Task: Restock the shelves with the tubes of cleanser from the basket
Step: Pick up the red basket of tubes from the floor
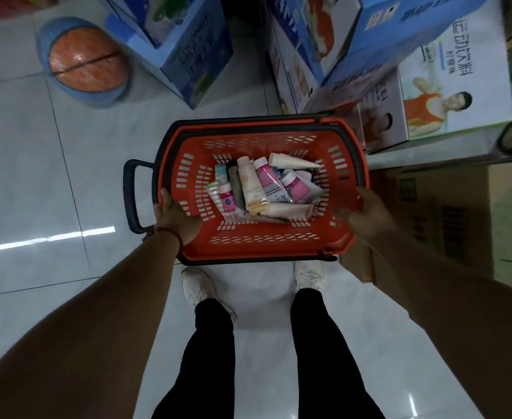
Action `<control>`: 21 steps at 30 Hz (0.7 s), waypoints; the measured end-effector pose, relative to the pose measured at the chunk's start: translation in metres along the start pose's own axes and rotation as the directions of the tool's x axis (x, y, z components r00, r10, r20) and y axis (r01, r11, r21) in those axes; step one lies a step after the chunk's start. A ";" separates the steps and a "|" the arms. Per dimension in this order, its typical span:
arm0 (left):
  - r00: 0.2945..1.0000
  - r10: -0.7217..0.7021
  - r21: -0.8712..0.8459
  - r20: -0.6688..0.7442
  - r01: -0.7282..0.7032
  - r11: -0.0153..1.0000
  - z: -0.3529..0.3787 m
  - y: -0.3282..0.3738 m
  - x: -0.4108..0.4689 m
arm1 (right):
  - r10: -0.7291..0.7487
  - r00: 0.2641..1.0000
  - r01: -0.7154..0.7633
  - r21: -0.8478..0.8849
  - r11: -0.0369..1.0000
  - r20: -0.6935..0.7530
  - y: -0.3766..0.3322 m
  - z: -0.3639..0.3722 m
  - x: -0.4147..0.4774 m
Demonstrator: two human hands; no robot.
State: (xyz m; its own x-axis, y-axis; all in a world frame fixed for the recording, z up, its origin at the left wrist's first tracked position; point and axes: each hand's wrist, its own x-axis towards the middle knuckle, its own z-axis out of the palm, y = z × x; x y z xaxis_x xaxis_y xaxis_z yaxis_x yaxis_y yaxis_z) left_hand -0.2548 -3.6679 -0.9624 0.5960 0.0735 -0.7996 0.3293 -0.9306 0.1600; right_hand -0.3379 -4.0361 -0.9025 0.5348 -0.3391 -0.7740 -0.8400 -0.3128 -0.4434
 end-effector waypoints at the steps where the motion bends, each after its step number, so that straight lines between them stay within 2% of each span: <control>1: 1.000 -0.008 -0.032 -0.011 0.007 0.999 -0.003 -0.005 0.003 | 0.003 1.000 -0.003 -0.005 1.000 0.014 -0.001 0.000 0.001; 4: 0.988 0.018 -0.110 -0.153 -0.035 0.993 -0.006 -0.011 -0.002 | -0.004 0.999 0.006 -0.035 0.999 0.034 0.011 0.003 0.017; 7: 0.936 -0.125 -0.214 -0.329 0.055 0.975 -0.005 -0.011 -0.006 | -0.004 0.999 0.005 -0.034 0.999 0.037 0.010 0.008 0.022; 9: 0.917 -0.189 -0.215 -0.352 0.117 0.970 -0.007 -0.010 -0.002 | 0.026 1.000 -0.026 -0.015 1.000 0.014 0.000 0.011 0.015; 12: 0.922 -0.216 -0.184 -0.321 0.163 0.969 -0.017 -0.009 0.009 | 0.043 0.999 -0.041 0.062 0.997 -0.029 -0.010 0.013 0.014; 16: 0.910 -0.382 -0.442 -0.164 0.278 0.853 -0.037 -0.006 0.023 | 0.117 0.991 -0.108 0.132 0.985 -0.068 -0.011 0.012 0.024; 19: 0.909 -0.415 -0.548 -0.045 0.325 0.771 -0.044 -0.017 0.038 | 0.163 0.985 -0.157 0.100 0.982 -0.054 -0.007 0.015 0.034; 21: 0.908 -0.417 -0.625 0.031 0.343 0.701 -0.045 -0.026 0.046 | 0.215 0.976 -0.207 0.140 0.968 -0.045 -0.008 0.016 0.041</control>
State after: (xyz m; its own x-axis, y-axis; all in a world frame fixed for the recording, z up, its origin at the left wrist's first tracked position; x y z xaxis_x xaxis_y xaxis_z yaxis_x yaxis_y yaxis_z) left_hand -0.2030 -3.6239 -0.9770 0.3810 0.4438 -0.8111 0.8934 -0.4025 0.1995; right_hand -0.3109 -4.0336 -0.9379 0.3450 -0.4379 -0.8302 -0.9370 -0.1087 -0.3321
